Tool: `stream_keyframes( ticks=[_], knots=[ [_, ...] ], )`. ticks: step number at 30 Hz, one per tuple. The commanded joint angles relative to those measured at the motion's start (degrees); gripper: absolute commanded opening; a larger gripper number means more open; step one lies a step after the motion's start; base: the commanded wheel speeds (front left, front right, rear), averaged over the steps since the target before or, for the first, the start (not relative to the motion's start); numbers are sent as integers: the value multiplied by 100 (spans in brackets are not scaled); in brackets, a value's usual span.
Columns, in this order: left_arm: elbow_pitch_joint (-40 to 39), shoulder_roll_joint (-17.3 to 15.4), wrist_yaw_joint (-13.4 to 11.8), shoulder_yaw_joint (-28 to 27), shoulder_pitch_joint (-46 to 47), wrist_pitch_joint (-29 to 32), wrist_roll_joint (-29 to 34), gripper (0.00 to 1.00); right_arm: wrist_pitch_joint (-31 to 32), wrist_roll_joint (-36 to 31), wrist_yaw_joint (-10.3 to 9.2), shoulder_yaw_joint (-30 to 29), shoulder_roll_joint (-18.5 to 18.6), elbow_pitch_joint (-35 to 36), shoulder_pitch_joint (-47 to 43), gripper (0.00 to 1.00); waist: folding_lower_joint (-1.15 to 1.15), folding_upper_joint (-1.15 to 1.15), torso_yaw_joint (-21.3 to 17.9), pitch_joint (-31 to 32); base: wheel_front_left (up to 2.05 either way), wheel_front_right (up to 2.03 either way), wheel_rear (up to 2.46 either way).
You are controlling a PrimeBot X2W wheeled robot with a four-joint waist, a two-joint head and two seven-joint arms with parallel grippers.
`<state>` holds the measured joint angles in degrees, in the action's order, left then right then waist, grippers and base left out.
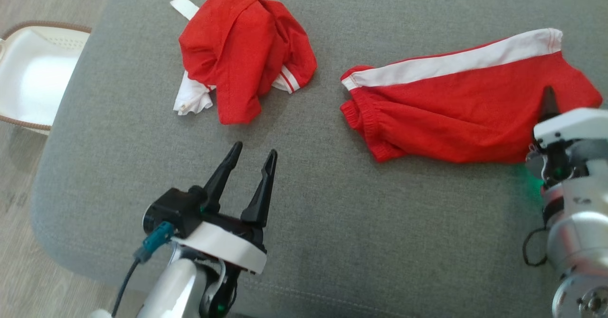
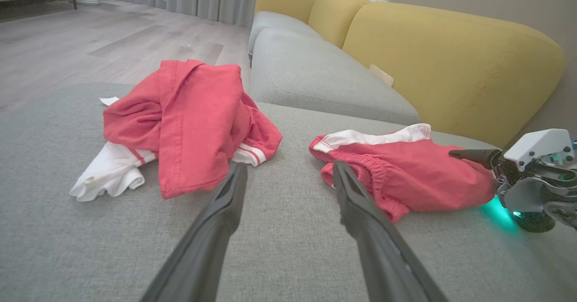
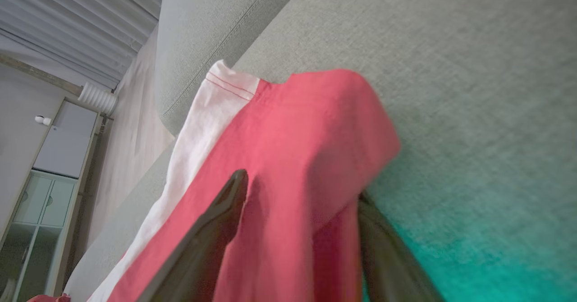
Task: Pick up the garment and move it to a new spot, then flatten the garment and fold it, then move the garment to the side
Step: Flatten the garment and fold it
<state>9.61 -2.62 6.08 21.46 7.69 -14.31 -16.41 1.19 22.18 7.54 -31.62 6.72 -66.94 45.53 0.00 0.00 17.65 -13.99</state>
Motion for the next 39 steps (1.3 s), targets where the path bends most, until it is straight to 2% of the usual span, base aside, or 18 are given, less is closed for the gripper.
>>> stream_keyframes(
  ticks=[1,9,10,11,12,20,27,34,39],
  knots=[
    [-213,-26,-8,-159,237,-69,-57,100,201,-57,-5,128,-183,-173,121,100,0,0,9,-57,0,0,0],
    [-227,-26,-27,-106,314,-69,-116,100,357,-245,-5,136,-130,-335,470,100,0,0,26,-183,0,0,0],
    [-224,-26,-29,-106,322,-69,-122,100,363,-268,-5,131,-117,-355,501,74,0,0,27,-193,0,0,0],
    [-221,-26,-32,-106,329,-69,-128,100,350,-294,-5,125,-100,-370,526,14,0,0,27,-201,0,0,0],
    [-215,-26,-37,-107,335,-69,-133,100,326,-314,-5,115,-90,-384,545,0,0,0,26,-205,0,0,0],
    [-168,-26,-63,-148,330,-69,-125,100,-199,-359,-5,-3,-47,-381,465,0,0,0,-104,-63,0,0,0],
    [-152,-26,-72,-204,221,-69,-82,100,-732,-342,-5,-68,12,-276,74,0,0,0,-382,209,0,0,0],
    [-139,-26,-68,-284,102,-69,-31,100,-1318,-518,-5,-384,255,-279,-440,0,0,0,-666,488,0,0,0],
    [-127,-26,-71,-279,32,-69,-24,100,-1505,-775,-5,-731,354,-333,-641,0,0,0,-749,618,0,0,0]
  ],
)
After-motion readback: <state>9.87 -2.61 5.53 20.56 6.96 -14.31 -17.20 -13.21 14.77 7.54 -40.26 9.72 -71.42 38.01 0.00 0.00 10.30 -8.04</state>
